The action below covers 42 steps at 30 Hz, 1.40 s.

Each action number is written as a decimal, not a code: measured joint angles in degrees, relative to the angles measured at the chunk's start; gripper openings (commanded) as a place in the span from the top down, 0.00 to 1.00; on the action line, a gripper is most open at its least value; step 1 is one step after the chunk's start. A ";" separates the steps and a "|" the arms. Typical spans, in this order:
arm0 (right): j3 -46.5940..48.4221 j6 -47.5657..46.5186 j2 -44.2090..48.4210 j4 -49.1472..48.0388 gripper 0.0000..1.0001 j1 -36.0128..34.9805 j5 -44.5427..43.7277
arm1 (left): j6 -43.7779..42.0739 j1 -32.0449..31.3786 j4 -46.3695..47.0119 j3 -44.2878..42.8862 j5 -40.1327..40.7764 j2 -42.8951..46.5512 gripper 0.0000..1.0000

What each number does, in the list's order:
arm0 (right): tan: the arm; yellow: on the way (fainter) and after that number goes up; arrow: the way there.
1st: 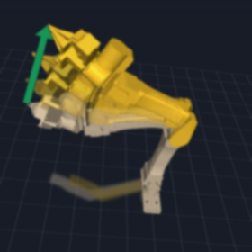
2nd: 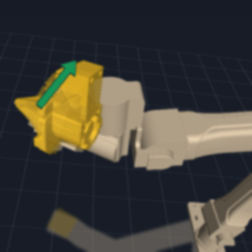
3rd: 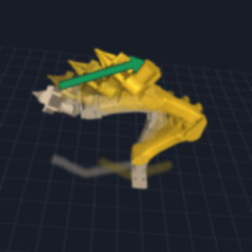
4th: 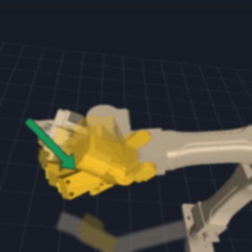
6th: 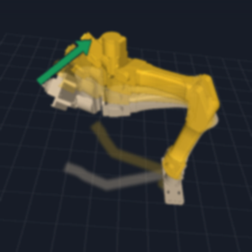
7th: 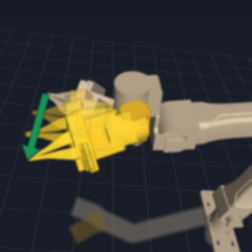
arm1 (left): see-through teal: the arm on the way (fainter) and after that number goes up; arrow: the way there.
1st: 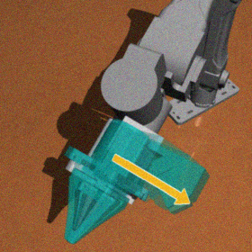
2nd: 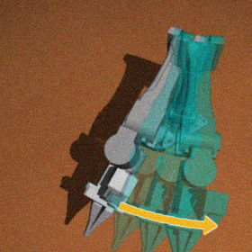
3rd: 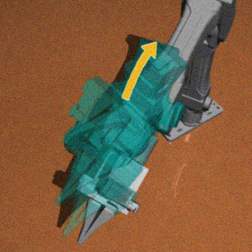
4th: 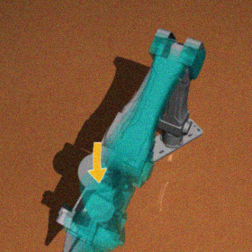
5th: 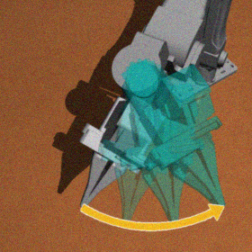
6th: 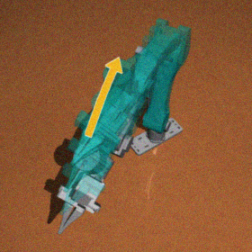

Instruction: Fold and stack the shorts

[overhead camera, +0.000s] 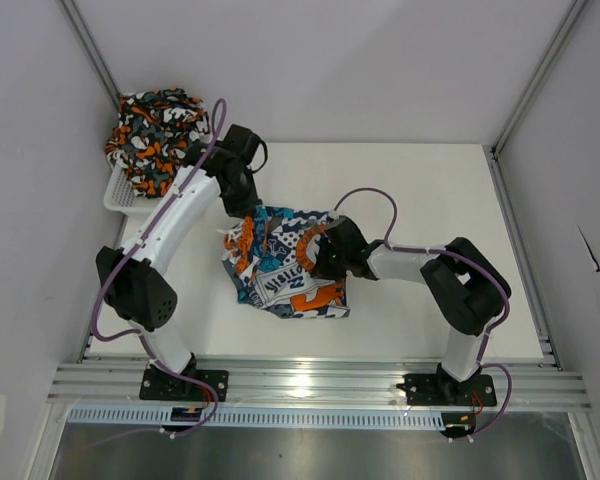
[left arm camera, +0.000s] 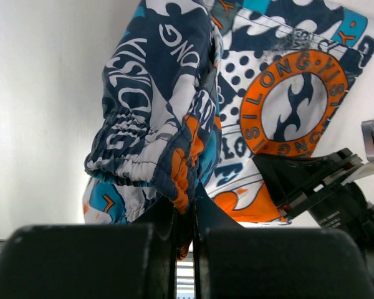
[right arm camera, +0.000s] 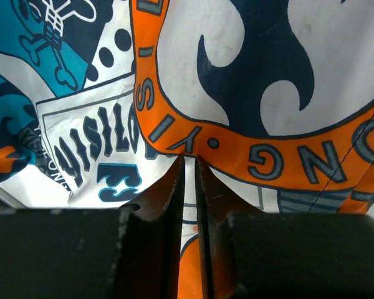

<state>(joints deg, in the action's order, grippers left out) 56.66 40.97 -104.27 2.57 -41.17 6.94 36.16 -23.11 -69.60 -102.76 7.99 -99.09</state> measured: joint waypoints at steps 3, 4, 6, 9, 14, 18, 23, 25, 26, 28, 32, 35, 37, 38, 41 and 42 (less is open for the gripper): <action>-0.83 0.85 -0.09 -2.16 0.87 -0.39 -0.04 | 1.77 -2.47 0.22 0.17 0.70 -0.55 1.00; -1.18 1.09 -0.09 -2.99 0.87 -0.59 -0.04 | 2.71 -3.30 0.44 0.17 0.90 -0.72 1.00; -1.53 1.49 -0.09 -3.96 0.87 -0.98 -0.17 | 4.44 -4.92 1.03 0.17 0.96 -1.25 1.00; -1.60 2.10 -0.24 -4.66 0.88 -1.95 -0.66 | 6.23 -7.10 1.73 0.09 0.94 -2.19 1.00; -1.60 3.30 -0.79 -6.21 0.88 -4.35 -1.09 | 7.58 -8.81 1.44 -1.75 1.01 -4.59 1.00; -2.03 4.33 -0.79 -7.06 0.87 -5.22 -0.90 | 8.74 -9.53 1.33 -1.75 1.57 -4.74 1.00; -3.76 4.66 1.53 -6.01 0.84 -4.57 -0.96 | 9.49 -11.21 1.73 -1.75 1.81 -4.76 1.00; -5.05 4.68 3.78 -5.44 0.83 -3.80 -0.90 | 9.55 -12.13 1.88 -1.75 1.95 -4.79 1.00; -5.73 4.70 5.14 -5.25 0.82 -3.30 -0.81 | 9.68 -12.57 1.99 -1.75 2.12 -4.81 1.00; -7.19 4.68 8.33 -4.96 0.81 -2.16 -0.57 | 9.92 -13.33 2.25 -1.66 2.47 -4.81 1.00; -9.29 4.52 14.38 -3.85 0.81 0.35 -0.17 | 10.12 -13.90 3.26 -0.35 3.17 -4.81 1.00; -9.75 4.13 16.33 -3.69 0.81 2.82 0.22 | 10.54 -14.14 3.10 -0.11 4.44 -4.81 1.00; -10.12 3.89 16.41 -3.74 0.81 4.42 0.81 | 11.06 -14.36 3.08 -0.11 5.62 -4.81 1.00; -10.43 3.74 16.37 -3.67 0.81 5.31 1.14 | 11.43 -14.58 3.04 -0.11 6.03 -4.81 1.00; -10.67 3.04 15.26 -3.87 0.82 7.82 2.14 | 12.22 -15.72 3.04 -0.11 7.50 -4.81 1.00; -10.64 2.86 14.51 -4.02 0.82 8.55 2.36 | 12.57 -16.26 3.04 -0.11 8.15 -4.83 1.00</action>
<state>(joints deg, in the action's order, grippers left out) 46.02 43.83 -89.76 -1.45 -32.62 9.30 48.73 -39.38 -66.57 -102.87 16.14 -103.92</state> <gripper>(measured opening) 0.187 0.036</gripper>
